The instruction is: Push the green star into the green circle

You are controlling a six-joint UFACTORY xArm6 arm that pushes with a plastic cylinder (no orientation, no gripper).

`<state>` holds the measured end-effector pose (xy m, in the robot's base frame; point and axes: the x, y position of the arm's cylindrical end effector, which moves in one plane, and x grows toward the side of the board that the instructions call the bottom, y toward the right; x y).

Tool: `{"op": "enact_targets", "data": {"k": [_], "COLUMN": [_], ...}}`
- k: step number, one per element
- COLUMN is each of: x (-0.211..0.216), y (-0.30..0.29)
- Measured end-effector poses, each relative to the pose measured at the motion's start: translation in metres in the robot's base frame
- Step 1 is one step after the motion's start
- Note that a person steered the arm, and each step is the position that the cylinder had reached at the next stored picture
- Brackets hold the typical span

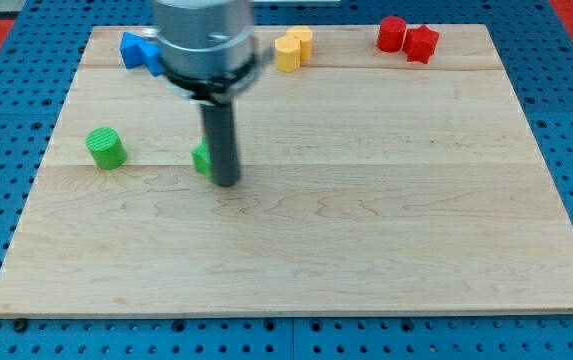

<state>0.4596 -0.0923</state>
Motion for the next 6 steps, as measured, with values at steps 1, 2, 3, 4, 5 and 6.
{"op": "enact_targets", "data": {"k": [1,2,3,4,5,6], "x": [-0.001,-0.002,-0.02,-0.029,-0.028,-0.028], "y": [-0.017,0.039,0.039,0.019,-0.042,-0.046]}}
